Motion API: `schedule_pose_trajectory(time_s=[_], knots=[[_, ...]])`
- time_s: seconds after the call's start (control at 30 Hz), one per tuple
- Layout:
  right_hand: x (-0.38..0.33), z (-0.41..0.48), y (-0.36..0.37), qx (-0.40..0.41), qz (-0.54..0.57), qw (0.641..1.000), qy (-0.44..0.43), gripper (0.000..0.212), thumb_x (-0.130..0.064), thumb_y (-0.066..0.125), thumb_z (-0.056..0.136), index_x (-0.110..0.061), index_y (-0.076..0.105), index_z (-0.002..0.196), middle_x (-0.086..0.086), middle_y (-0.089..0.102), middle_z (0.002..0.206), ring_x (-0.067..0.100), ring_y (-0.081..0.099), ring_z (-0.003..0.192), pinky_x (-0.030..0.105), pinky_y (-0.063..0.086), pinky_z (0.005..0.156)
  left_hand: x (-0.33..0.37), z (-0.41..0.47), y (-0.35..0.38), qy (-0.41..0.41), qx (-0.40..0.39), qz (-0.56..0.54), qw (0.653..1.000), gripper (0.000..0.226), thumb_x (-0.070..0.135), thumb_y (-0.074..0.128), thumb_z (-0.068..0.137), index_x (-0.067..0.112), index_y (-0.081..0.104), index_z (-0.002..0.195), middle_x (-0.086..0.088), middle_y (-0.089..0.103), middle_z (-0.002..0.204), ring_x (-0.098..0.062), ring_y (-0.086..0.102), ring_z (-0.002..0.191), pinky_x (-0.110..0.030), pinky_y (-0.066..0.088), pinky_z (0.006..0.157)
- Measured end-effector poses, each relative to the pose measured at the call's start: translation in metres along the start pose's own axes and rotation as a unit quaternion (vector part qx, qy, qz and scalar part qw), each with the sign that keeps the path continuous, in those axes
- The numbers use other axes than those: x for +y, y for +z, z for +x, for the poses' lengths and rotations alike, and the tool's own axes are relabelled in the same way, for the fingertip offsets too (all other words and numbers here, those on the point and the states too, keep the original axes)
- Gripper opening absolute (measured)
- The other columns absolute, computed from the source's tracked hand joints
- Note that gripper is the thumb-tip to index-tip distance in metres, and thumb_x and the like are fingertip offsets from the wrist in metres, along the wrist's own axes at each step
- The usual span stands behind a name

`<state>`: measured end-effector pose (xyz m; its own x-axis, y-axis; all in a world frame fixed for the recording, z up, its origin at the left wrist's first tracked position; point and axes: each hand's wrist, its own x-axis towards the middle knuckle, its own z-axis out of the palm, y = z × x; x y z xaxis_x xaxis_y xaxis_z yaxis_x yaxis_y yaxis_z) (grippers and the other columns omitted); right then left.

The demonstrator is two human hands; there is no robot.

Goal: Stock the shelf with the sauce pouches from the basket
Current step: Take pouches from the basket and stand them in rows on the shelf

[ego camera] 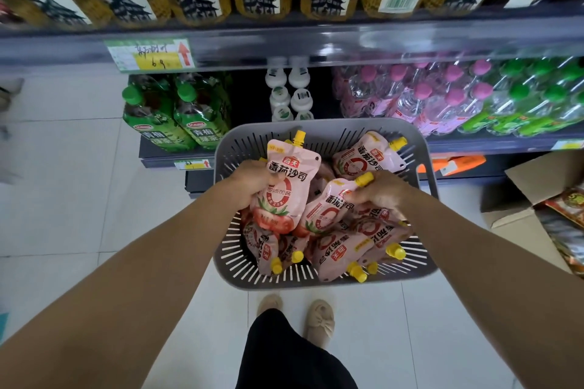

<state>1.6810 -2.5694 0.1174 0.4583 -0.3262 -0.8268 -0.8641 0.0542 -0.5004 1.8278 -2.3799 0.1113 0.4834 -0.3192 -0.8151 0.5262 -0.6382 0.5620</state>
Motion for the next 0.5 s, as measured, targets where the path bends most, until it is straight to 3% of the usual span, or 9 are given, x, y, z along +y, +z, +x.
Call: schedule_pose_trajectory(time_s=[0.07,0.17,0.27,0.37,0.43,0.5], knots=[[-0.006,-0.003,0.006,-0.01,-0.004,0.999,0.043,0.055,-0.013,0.082,0.066,-0.002,0.06,0.115,0.016,0.066,0.115,0.03,0.059,0.111,0.046,0.044,0.102,-0.001,-0.004,-0.003,-0.006,0.013,-0.02,1.0,0.032,0.005,0.066,0.082,-0.003,0.062,0.112,-0.019,0.068,0.11,-0.027,0.068,0.089,-0.036,0.056,0.072],[-0.006,-0.004,0.018,0.015,-0.027,0.998,0.057,0.067,-0.016,0.081,0.068,0.0,0.05,0.125,0.015,0.057,0.129,0.029,0.052,0.119,0.036,0.041,0.098,-0.001,-0.015,-0.006,0.0,0.025,-0.041,0.999,0.032,0.005,0.068,0.079,-0.001,0.063,0.11,-0.017,0.07,0.107,-0.023,0.068,0.079,-0.027,0.053,0.055],[-0.01,-0.011,0.025,0.058,-0.02,0.998,0.032,0.067,-0.015,0.08,0.07,0.0,0.048,0.127,0.016,0.056,0.129,0.03,0.05,0.12,0.038,0.041,0.096,0.001,-0.027,-0.009,0.021,0.04,-0.049,0.998,0.028,0.006,0.067,0.081,0.002,0.064,0.109,-0.016,0.069,0.109,-0.022,0.067,0.082,-0.028,0.053,0.061],[-0.023,-0.028,0.023,0.076,-0.039,0.996,-0.017,0.057,-0.019,0.082,0.066,-0.001,0.059,0.114,0.015,0.065,0.113,0.03,0.058,0.109,0.04,0.048,0.096,0.008,-0.043,-0.015,0.041,0.042,-0.067,0.996,0.028,0.006,0.066,0.082,0.002,0.064,0.11,-0.017,0.068,0.112,-0.027,0.067,0.093,-0.037,0.054,0.081],[-0.038,-0.046,0.015,0.082,-0.058,0.994,-0.049,0.051,-0.023,0.082,0.066,0.002,0.062,0.105,0.011,0.067,0.1,0.027,0.06,0.101,0.033,0.051,0.084,0.017,-0.059,-0.02,0.055,0.035,-0.091,0.994,0.03,0.005,0.065,0.083,0.001,0.063,0.112,-0.018,0.067,0.114,-0.028,0.066,0.095,-0.036,0.054,0.078],[-0.055,-0.068,0.005,0.097,-0.067,0.99,-0.08,0.059,-0.022,0.081,0.068,0.003,0.057,0.115,0.012,0.063,0.108,0.026,0.058,0.106,0.027,0.043,0.079,0.029,-0.078,-0.024,0.071,0.028,-0.109,0.991,0.028,0.004,0.064,0.083,0.003,0.063,0.112,-0.016,0.067,0.112,-0.026,0.066,0.09,-0.031,0.054,0.067]])
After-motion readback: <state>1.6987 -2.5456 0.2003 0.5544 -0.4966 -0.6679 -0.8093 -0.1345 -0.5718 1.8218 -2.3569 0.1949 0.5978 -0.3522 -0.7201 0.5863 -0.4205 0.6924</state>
